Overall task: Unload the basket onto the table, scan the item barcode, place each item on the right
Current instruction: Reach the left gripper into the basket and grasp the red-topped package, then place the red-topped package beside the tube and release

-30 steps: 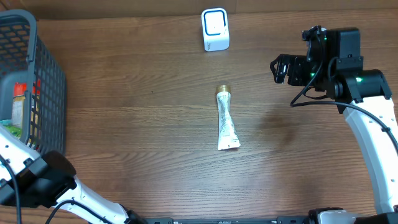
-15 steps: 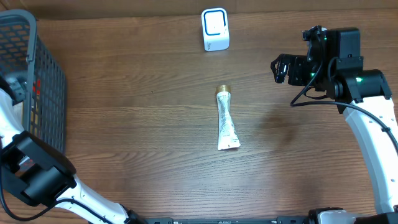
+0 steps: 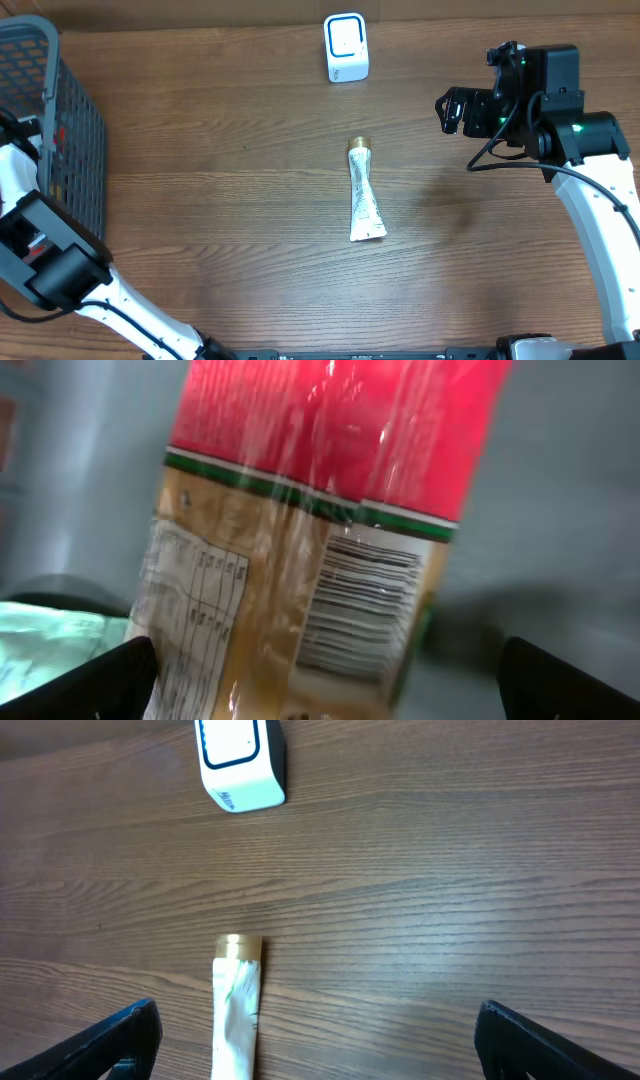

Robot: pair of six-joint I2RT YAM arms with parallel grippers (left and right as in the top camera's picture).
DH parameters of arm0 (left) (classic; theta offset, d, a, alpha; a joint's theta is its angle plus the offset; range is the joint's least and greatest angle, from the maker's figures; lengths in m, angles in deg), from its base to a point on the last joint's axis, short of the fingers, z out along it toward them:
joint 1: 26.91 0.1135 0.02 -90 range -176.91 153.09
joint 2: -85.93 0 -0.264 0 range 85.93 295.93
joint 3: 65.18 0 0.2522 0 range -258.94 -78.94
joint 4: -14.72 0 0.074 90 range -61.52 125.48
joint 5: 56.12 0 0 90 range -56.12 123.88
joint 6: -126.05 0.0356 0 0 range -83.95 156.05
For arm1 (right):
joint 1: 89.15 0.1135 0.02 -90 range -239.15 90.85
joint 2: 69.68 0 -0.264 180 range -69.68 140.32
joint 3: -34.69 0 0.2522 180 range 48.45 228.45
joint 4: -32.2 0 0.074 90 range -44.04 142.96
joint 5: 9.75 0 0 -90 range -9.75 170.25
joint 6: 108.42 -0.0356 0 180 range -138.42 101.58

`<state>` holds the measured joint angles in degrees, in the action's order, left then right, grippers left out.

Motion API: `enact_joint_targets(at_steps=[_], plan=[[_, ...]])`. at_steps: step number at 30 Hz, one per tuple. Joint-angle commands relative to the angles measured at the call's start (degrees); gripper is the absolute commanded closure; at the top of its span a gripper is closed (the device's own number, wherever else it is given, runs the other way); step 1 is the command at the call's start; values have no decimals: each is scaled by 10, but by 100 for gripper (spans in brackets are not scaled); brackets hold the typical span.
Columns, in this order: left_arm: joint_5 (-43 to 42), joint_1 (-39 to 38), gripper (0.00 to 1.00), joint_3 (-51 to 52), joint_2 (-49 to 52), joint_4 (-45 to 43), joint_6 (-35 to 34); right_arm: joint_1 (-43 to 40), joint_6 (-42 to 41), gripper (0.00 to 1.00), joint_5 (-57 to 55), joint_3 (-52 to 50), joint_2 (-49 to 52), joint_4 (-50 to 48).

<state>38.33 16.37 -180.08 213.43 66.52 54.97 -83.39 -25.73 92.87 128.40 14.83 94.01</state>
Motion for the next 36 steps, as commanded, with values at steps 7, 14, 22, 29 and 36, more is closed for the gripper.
enact_joint_targets(at_steps=[7,14,22,29,36], plan=[[-64,44,4,-38,27,6,-42,2,-2,0,-5,15,-2,-2],[-64,41,12,-37,52,12,-42,2,-2,0,-5,15,-2,-2],[-64,35,96,-43,53,43,-47,2,-2,0,-5,15,-2,-3],[-65,32,96,-147,-12,87,-92,2,-2,0,-5,15,-2,-12],[-71,-3,96,-302,-115,125,-101,2,-2,0,-5,15,-2,-17]])
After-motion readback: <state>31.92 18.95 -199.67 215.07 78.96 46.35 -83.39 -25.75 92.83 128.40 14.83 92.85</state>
